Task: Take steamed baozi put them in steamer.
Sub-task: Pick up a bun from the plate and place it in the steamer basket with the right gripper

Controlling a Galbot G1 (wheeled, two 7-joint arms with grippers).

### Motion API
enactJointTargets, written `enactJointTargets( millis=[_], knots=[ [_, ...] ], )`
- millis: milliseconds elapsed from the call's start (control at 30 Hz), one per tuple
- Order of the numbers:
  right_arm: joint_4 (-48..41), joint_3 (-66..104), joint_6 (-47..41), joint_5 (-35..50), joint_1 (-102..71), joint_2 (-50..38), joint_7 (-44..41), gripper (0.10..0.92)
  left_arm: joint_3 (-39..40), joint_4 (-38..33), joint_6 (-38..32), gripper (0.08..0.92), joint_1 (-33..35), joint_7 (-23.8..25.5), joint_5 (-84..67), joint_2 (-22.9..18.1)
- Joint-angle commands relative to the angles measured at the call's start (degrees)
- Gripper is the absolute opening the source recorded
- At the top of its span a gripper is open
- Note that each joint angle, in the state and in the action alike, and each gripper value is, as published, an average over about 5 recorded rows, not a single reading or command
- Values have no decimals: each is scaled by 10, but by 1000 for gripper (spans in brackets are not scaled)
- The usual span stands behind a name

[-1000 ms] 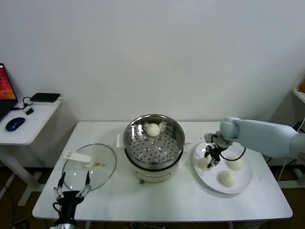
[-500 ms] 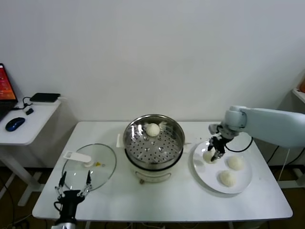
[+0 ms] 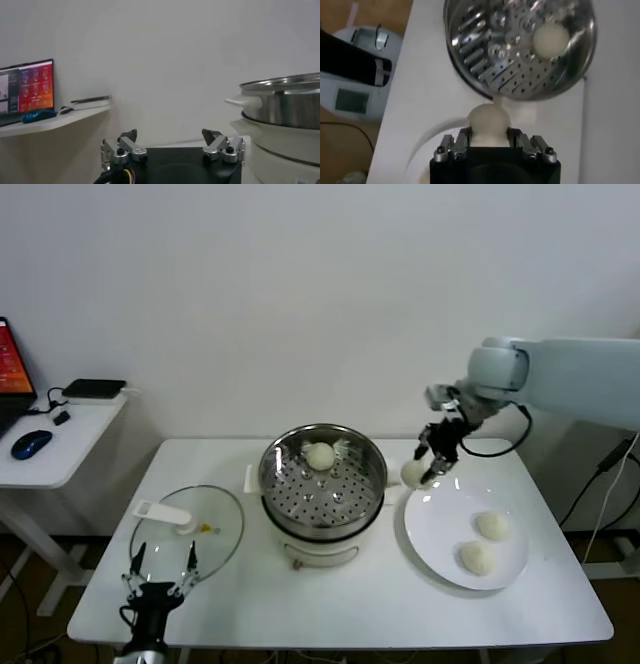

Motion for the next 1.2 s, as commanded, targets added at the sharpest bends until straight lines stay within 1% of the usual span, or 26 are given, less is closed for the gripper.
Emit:
enactJointTargets(
  millis=[33,233,433,633,800,1200],
  knots=[
    [-20,80,-58,79,15,150,29,518,3,-3,1,823,2,0,-2,1],
    [-64,115,-77,66,-59,233,45,520,4,-2,0,823,4,-1,-4,4],
    [-98,119,-91,34,-120,265,62,530,2,-9,1,823,5,0,-7,6],
    [-159,122,-86,-23,-175,276,65,535,6,-14,2,823,7,0,-6,5],
    [-204,126,-79,-42,-203,283,59,535,8,-14,-1,823,10,-1,-4,4],
    [-218,126,-72,-63,-232,282,52,542,4,-8,-1,823,5,0,-5,4]
  ],
)
